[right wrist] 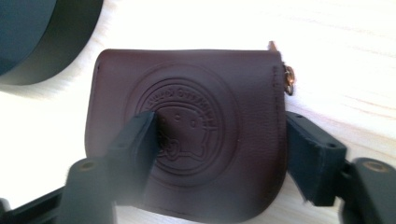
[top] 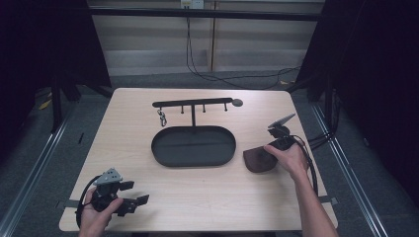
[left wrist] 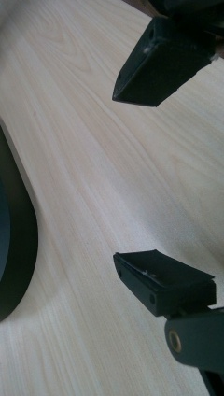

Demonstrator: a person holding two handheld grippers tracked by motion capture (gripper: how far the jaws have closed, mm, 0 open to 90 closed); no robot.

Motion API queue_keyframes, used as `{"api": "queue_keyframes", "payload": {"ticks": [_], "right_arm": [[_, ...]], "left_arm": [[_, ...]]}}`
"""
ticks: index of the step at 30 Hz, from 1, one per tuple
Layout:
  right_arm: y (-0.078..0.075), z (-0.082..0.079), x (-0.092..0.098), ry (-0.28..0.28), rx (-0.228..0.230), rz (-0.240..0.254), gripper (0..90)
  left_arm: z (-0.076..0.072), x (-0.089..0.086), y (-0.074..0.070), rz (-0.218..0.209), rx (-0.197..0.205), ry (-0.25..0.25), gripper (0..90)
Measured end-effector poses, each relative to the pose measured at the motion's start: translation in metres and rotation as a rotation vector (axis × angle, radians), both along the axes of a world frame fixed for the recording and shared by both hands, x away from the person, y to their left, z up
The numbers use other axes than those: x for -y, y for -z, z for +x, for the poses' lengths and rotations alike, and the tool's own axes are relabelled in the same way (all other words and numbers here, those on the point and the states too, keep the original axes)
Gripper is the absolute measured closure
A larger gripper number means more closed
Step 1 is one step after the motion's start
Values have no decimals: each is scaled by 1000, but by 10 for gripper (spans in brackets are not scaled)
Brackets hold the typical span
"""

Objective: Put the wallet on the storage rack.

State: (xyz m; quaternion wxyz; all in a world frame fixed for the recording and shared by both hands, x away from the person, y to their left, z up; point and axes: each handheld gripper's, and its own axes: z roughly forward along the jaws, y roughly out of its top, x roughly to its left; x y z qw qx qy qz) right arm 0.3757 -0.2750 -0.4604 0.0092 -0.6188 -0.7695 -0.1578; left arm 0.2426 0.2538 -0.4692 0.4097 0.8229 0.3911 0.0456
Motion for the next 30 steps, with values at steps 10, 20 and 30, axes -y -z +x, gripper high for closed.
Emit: {"api": "queue_keyframes", "payload": {"ticks": [10, 20, 30], "right_arm": [[-10, -3, 9, 42, 14, 16, 521], [-22, -5, 9, 50, 31, 12, 619], [-37, -6, 2, 23, 44, 4, 693]], "left_arm": [[1, 2, 2, 15, -19, -12, 185], [1, 2, 2, 9, -17, -15, 184], [2, 2, 2, 15, -20, -9, 184]]}}
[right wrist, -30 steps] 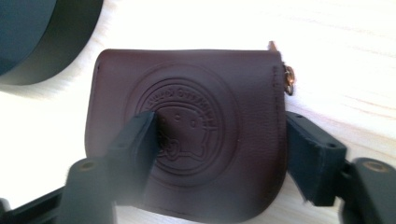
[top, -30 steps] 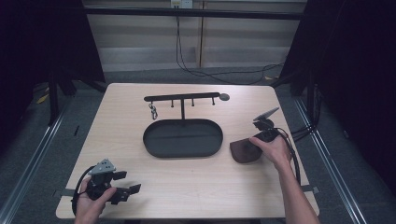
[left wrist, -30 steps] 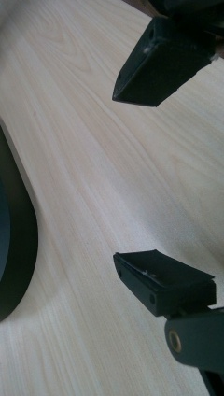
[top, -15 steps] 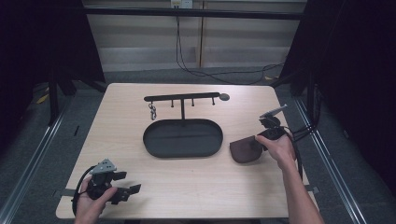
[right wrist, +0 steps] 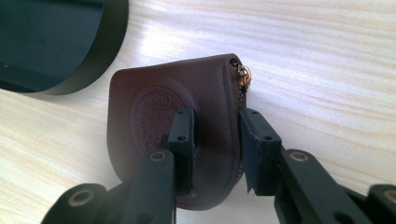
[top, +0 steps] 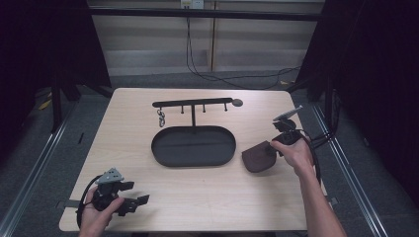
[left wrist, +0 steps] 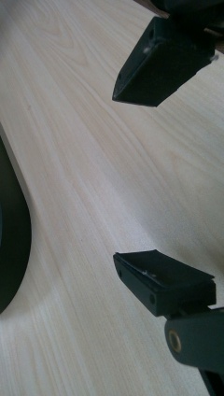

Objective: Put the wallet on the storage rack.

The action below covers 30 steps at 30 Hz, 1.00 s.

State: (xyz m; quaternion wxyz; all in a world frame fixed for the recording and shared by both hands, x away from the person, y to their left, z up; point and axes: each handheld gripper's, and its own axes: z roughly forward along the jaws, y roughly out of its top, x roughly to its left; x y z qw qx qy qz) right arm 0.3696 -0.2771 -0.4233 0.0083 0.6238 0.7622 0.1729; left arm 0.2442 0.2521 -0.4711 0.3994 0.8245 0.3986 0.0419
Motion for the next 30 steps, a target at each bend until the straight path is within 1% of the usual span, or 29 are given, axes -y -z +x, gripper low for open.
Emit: {"api": "queue_keyframes", "payload": {"ticks": [2, 3, 6, 8, 9, 12, 13, 15, 16, 18, 22, 24, 30], "right_arm": [[-4, 0, -1, 3, 11, 17, 748], [-8, 0, -1, 2, 15, 32, 755], [-14, 0, -4, -24, 7, 2, 762], [-16, 0, -5, -28, 8, 2, 774], [-18, 0, -6, -26, 9, 11, 780], [-21, 0, -7, -33, 8, 7, 792], [-22, 0, -8, -34, 6, -2, 795], [-24, 0, -9, -39, 2, -6, 803], [-26, 1, -10, -43, -1, -23, 814], [-28, 1, -11, -44, 0, -20, 822], [-33, 1, -13, -48, -3, -32, 837], [-36, 1, -14, -46, 3, -40, 840], [-41, 0, -15, -47, -7, -53, 848]], "left_arm": [[0, 0, 0, -3, 1, 0, 185], [0, 0, 0, -2, 0, -2, 184], [0, 0, 0, -3, -1, 1, 184], [0, 0, 0, -3, -2, 1, 185], [0, 0, 0, -4, -1, -1, 185], [0, -1, 0, -5, -1, 1, 184], [0, -1, 0, -5, -1, 1, 184], [0, 0, 0, -8, -2, 0, 185], [0, 0, 0, -7, 1, -3, 184], [0, -1, 0, -6, 1, 0, 185], [0, -1, 0, -6, 1, -1, 184], [0, -1, 0, -7, 1, -1, 184], [0, -1, 0, -8, 1, 1, 184]]}}
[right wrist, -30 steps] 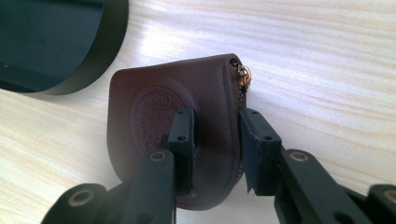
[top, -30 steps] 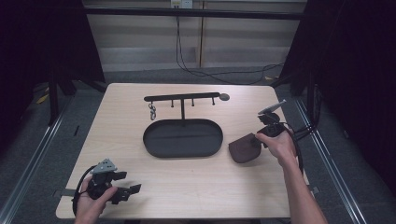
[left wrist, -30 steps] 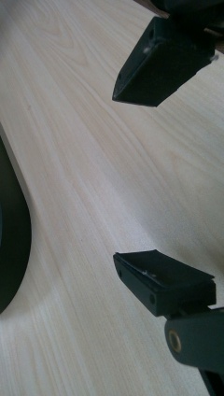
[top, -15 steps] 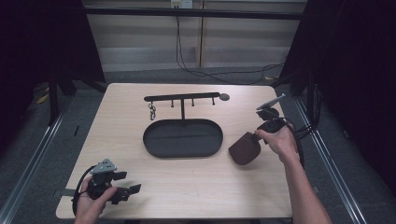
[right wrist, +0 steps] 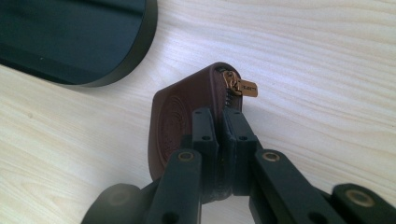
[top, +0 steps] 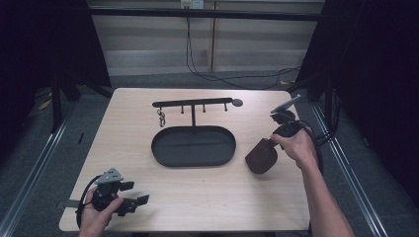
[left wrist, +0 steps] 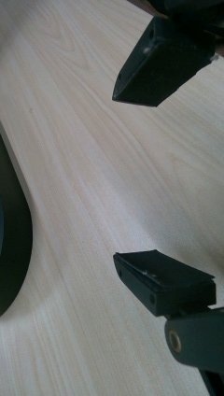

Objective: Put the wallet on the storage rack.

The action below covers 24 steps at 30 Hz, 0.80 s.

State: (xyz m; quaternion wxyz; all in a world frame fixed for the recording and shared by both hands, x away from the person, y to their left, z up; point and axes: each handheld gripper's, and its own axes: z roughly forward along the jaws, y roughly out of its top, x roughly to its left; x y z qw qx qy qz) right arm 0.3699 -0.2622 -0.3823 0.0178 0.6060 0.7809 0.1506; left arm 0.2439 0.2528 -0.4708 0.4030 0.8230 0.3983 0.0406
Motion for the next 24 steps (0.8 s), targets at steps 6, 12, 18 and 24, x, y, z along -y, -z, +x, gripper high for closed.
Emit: {"api": "queue_keyframes", "payload": {"ticks": [6, 12, 18, 24], "right_arm": [[-9, 0, 0, -8, 8, 7, 879], [-13, 0, -1, -10, 10, -15, 882], [-20, 0, -3, -12, 22, -21, 884], [-23, 0, -4, -14, 21, -21, 885]], "left_arm": [[0, 0, 0, -3, -2, -1, 184], [0, 0, 0, -3, -1, 0, 185], [0, -1, 0, -5, -5, 0, 184], [0, -1, 0, -5, -6, 2, 185]]}}
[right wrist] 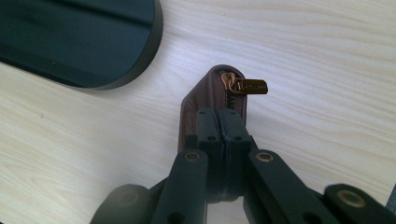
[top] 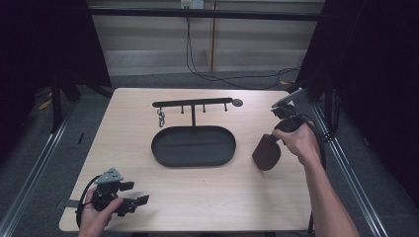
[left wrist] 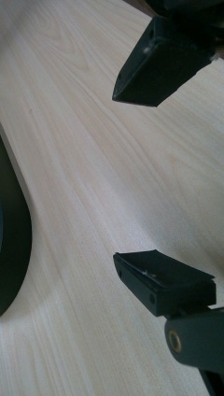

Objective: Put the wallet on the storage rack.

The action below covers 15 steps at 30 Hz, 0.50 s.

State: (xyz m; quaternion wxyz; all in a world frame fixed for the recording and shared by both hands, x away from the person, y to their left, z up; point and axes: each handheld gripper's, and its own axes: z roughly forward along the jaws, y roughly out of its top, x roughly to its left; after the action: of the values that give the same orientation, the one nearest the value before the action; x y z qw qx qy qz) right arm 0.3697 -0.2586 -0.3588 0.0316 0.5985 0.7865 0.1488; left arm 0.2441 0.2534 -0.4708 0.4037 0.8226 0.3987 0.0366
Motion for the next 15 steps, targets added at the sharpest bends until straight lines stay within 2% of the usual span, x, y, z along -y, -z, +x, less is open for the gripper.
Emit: {"api": "queue_keyframes", "payload": {"ticks": [4, 15], "right_arm": [[-2, 0, 0, 0, -4, -8, 884], [-22, 1, -6, -9, 19, -16, 884]], "left_arm": [[0, 0, 0, 0, 0, 0, 184], [0, 0, 0, -2, 2, 5, 184]]}}
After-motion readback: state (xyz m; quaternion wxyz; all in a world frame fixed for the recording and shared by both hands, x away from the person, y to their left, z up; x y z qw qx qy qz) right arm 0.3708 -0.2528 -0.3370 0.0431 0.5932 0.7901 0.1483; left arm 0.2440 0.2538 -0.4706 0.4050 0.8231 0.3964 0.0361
